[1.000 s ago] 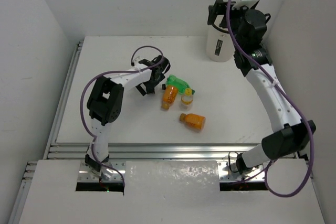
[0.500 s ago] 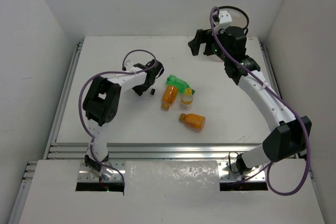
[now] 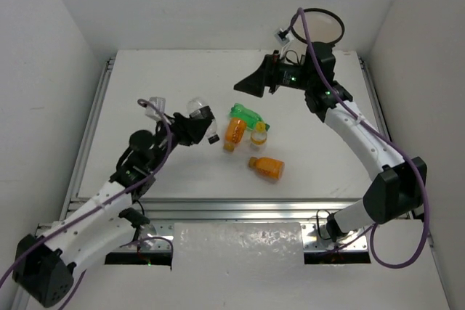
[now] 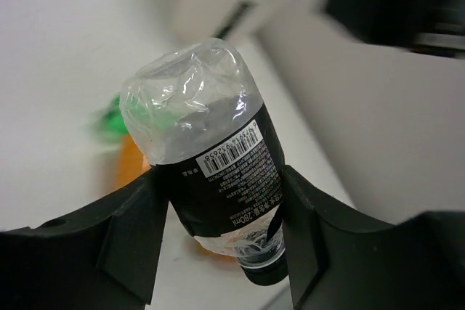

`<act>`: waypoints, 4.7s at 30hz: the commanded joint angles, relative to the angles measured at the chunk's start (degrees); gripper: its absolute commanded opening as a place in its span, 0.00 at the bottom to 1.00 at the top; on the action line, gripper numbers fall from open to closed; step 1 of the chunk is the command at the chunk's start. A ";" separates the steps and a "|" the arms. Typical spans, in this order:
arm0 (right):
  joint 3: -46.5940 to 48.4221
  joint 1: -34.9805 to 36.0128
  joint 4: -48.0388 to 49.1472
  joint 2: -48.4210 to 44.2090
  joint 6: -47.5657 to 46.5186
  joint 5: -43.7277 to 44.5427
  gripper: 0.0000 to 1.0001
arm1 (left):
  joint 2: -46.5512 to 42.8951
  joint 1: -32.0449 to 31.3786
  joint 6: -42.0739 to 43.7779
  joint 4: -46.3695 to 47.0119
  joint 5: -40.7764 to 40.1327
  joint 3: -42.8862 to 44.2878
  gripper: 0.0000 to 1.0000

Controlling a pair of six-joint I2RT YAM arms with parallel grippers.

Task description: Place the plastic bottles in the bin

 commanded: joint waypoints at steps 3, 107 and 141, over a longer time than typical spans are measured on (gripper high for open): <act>-2.30 4.05 8.99 -0.13 6.42 -8.14 0.99 | -3.18 -0.69 6.36 24.93 29.88 -4.32 0.00; -17.78 13.28 24.47 -5.50 4.49 -12.19 0.99 | -6.53 -11.76 8.12 22.57 12.50 -7.66 0.00; 42.57 -19.77 7.61 35.27 -30.92 52.15 0.13 | -4.76 -12.03 -6.03 -37.28 -17.83 4.73 1.00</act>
